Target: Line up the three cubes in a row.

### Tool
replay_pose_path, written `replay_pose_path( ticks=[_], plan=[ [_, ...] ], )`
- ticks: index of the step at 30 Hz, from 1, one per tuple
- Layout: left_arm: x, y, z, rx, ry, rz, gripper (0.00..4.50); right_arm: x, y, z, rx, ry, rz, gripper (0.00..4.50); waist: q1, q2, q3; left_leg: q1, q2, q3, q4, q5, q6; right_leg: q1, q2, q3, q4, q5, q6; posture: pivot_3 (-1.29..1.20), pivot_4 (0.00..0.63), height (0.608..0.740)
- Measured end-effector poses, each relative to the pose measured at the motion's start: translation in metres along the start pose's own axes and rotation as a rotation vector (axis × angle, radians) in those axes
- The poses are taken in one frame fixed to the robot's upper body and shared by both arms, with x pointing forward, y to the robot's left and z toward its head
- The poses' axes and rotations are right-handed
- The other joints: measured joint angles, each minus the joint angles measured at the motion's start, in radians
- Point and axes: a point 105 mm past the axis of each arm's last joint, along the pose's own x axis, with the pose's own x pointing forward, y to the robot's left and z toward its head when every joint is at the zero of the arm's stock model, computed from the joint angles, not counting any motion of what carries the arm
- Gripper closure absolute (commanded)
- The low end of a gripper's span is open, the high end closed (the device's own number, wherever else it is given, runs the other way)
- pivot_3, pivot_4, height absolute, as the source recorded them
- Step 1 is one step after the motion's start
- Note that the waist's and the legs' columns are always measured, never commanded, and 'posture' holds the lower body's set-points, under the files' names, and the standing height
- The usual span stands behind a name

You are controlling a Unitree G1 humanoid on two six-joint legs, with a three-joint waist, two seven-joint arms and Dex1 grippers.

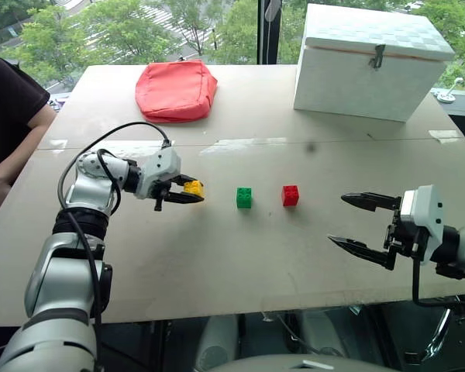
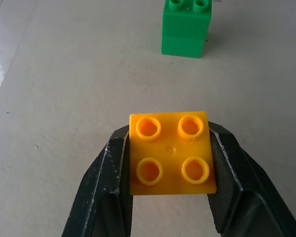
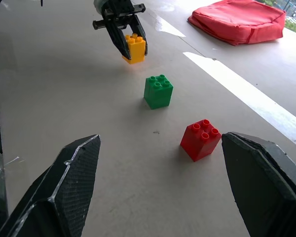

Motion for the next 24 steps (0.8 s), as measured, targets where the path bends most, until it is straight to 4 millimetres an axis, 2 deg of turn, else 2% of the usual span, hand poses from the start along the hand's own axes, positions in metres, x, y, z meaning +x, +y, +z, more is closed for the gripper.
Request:
replay_pose_path(
  ticks=[15,24],
  plan=[
    [0.0050,-0.0078,-0.0077,0.027,0.034,-0.071,3.20,-0.0004,0.0003,-0.0011,0.004,0.004,-0.004,0.45,0.000,0.000,0.000,0.000,0.000,0.000,0.000,0.000,0.000,0.000,0.000,0.000,0.000,0.000,0.000,0.00,0.150,0.740],
    [0.0032,-0.0030,-0.0080,0.056,0.064,-0.066,3.20,-0.0010,-0.0006,-0.0009,0.002,0.006,-0.011,0.45,0.000,0.000,0.000,0.000,0.000,0.000,0.000,0.000,0.000,0.000,0.000,0.000,0.000,0.000,0.001,0.00,0.150,0.740]
  ],
)
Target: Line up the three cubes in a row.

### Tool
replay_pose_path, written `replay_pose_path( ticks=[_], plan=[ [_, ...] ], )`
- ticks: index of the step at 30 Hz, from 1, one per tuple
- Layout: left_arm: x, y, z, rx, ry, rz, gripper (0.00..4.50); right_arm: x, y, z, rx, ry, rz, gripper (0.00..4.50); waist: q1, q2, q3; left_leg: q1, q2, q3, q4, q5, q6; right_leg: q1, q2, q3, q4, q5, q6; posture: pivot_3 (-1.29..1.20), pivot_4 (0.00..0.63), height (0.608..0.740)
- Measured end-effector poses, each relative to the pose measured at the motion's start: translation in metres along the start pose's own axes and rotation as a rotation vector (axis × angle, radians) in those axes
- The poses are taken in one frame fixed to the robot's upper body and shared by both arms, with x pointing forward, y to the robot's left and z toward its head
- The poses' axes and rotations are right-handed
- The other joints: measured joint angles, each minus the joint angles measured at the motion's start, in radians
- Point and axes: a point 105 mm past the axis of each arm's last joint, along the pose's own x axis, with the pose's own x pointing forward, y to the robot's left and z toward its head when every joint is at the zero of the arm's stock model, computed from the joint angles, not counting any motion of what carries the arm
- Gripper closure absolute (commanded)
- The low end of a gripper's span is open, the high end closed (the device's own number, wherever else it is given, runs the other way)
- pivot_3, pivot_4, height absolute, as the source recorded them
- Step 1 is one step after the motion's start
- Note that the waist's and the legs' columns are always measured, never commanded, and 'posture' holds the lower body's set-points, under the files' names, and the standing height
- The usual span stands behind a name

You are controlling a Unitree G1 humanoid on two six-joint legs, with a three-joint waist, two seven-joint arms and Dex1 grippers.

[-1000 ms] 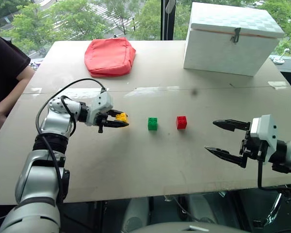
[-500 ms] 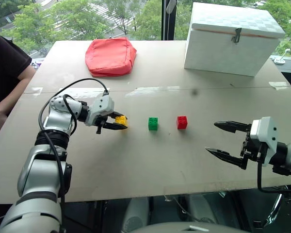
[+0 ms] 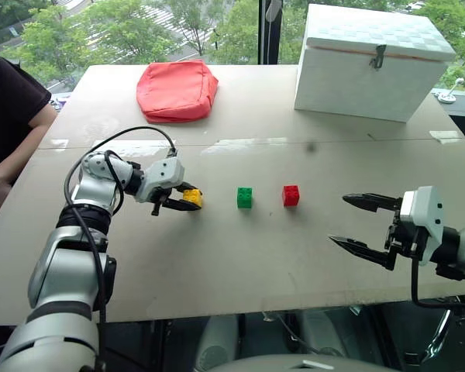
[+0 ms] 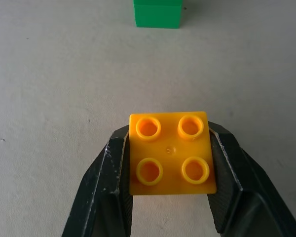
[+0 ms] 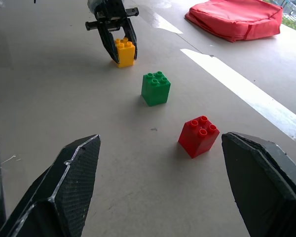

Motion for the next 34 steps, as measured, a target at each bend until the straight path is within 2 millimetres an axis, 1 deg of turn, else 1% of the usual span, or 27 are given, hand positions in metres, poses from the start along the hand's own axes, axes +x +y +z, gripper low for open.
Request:
replay_pose_path(
  ticks=[1,2,3,4,6,9,13,16,19,21,23,24,25,27,28,29,31,32,34],
  plan=[
    [0.000,0.000,0.000,0.001,0.000,0.000,2.17,0.000,0.000,-0.001,0.002,0.002,-0.004,0.45,0.000,0.000,0.000,0.000,0.000,0.000,0.000,0.000,0.000,0.000,0.000,0.000,0.000,0.000,0.000,0.00,0.150,0.740],
    [0.000,0.000,-0.001,-0.002,0.002,0.003,1.92,-0.001,0.000,-0.001,0.003,0.002,-0.006,0.45,0.000,0.000,0.000,0.000,0.000,0.000,0.000,0.000,0.000,0.000,0.000,0.000,0.000,0.000,0.000,0.00,0.150,0.740],
    [0.001,0.000,-0.003,-0.009,0.010,0.004,1.41,-0.001,0.000,-0.001,0.002,0.003,-0.007,0.45,0.000,0.000,0.000,0.000,0.000,0.000,0.000,0.000,0.000,0.000,0.000,0.000,0.000,0.000,0.000,0.00,0.150,0.740],
    [0.001,0.000,-0.003,-0.009,0.011,0.004,1.23,-0.001,0.000,-0.001,0.002,0.003,-0.007,0.45,0.000,0.000,0.000,0.000,0.000,0.000,0.000,0.000,0.000,0.000,0.000,0.000,0.000,0.000,0.000,0.00,0.150,0.740],
    [0.002,0.000,-0.004,-0.011,0.009,0.005,0.50,-0.001,0.001,0.000,0.001,0.003,-0.008,0.45,0.000,0.000,0.000,0.000,0.000,0.000,0.000,0.000,0.000,0.000,0.000,0.000,0.000,0.000,0.000,0.00,0.150,0.740],
    [-0.003,-0.002,-0.002,-0.009,-0.004,0.014,0.50,-0.001,0.001,-0.001,0.005,0.006,-0.010,0.45,-0.002,0.000,0.000,0.000,0.001,0.000,0.000,0.000,0.000,0.000,0.000,0.000,0.000,0.000,0.000,0.00,0.150,0.740],
    [-0.023,-0.008,-0.003,-0.045,-0.041,0.086,0.50,-0.003,0.002,-0.005,0.014,0.016,-0.008,0.45,-0.010,0.000,0.000,0.001,0.002,-0.002,0.000,0.000,0.000,0.000,0.000,0.001,0.000,0.000,-0.001,0.00,0.150,0.740],
    [-0.033,-0.024,-0.003,-0.099,-0.104,0.180,0.50,-0.005,0.001,-0.007,0.015,0.015,-0.005,0.45,-0.012,0.000,0.000,0.002,0.003,-0.003,0.000,0.000,0.000,0.000,-0.001,0.002,0.000,0.000,-0.001,0.00,0.150,0.740],
    [-0.039,-0.047,-0.010,-0.203,-0.135,0.287,0.50,-0.011,-0.003,-0.016,0.044,0.031,-0.028,0.45,-0.021,0.000,0.000,0.002,0.004,-0.002,-0.001,0.000,0.000,0.000,-0.002,0.003,0.000,0.000,0.000,0.00,0.150,0.740],
    [-0.046,-0.070,-0.015,-0.309,-0.145,0.377,0.50,-0.017,-0.005,-0.026,0.075,0.057,-0.046,0.45,-0.022,0.000,0.000,0.002,0.004,-0.002,-0.001,0.000,0.000,0.000,-0.003,0.002,-0.001,-0.001,-0.001,0.00,0.150,0.740],
    [-0.051,-0.089,-0.018,-0.397,-0.152,0.438,0.50,-0.023,-0.003,-0.036,0.102,0.084,-0.054,0.45,-0.020,0.000,0.000,0.003,0.005,-0.002,-0.001,0.000,0.000,0.000,-0.003,0.002,-0.001,-0.004,-0.002,0.00,0.150,0.740],
    [-0.052,-0.101,-0.018,-0.456,-0.167,0.473,0.50,-0.030,-0.002,-0.043,0.120,0.104,-0.067,0.45,-0.015,0.001,-0.001,0.003,0.005,-0.002,-0.001,0.000,0.000,0.000,-0.004,0.001,0.000,-0.004,-0.002,0.00,0.150,0.740],
    [-0.052,-0.107,-0.018,-0.485,-0.173,0.486,0.50,-0.032,-0.002,-0.045,0.126,0.114,-0.072,0.45,-0.010,0.001,-0.001,0.004,0.005,-0.002,-0.001,0.000,0.000,0.001,-0.004,0.001,0.000,-0.004,-0.002,0.00,0.150,0.740],
    [-0.050,-0.128,-0.020,-0.562,-0.191,0.530,0.50,-0.040,-0.001,-0.050,0.135,0.131,-0.085,0.45,-0.006,0.001,-0.001,0.005,0.005,-0.001,-0.001,0.000,0.000,0.001,-0.004,0.002,0.000,-0.004,-0.002,0.00,0.150,0.740],
    [-0.048,-0.142,-0.024,-0.622,-0.202,0.554,0.50,-0.047,-0.001,-0.056,0.155,0.152,-0.101,0.45,-0.004,0.001,-0.002,0.006,0.005,0.000,-0.001,0.000,0.000,0.002,-0.004,0.002,0.000,-0.004,-0.002,0.00,0.150,0.740],
    [-0.047,-0.151,-0.029,-0.671,-0.195,0.569,0.50,-0.053,-0.001,-0.062,0.168,0.170,-0.117,0.45,-0.001,0.001,-0.002,0.007,0.005,0.000,-0.001,0.000,0.000,0.002,-0.004,0.002,0.000,-0.004,-0.002,0.00,0.150,0.740],
    [-0.048,-0.160,-0.034,-0.710,-0.183,0.592,0.50,-0.058,-0.001,-0.066,0.178,0.184,-0.125,0.45,0.001,0.000,-0.002,0.007,0.006,-0.001,-0.001,0.000,-0.001,0.002,-0.003,0.000,0.000,-0.004,-0.002,0.00,0.150,0.740],
    [-0.050,-0.166,-0.034,-0.722,-0.184,0.614,0.50,-0.062,0.000,-0.068,0.174,0.191,-0.130,0.45,0.001,0.000,-0.003,0.007,0.007,-0.001,-0.001,-0.001,-0.001,0.002,-0.003,0.000,0.000,-0.004,-0.002,0.00,0.150,0.740],
    [-0.051,-0.173,-0.033,-0.740,-0.190,0.631,0.50,-0.067,0.000,-0.073,0.186,0.201,-0.149,0.45,0.001,0.001,-0.004,0.007,0.007,0.000,-0.001,-0.001,-0.002,0.002,-0.004,0.000,-0.001,-0.004,-0.002,0.00,0.150,0.740]
  ],
)
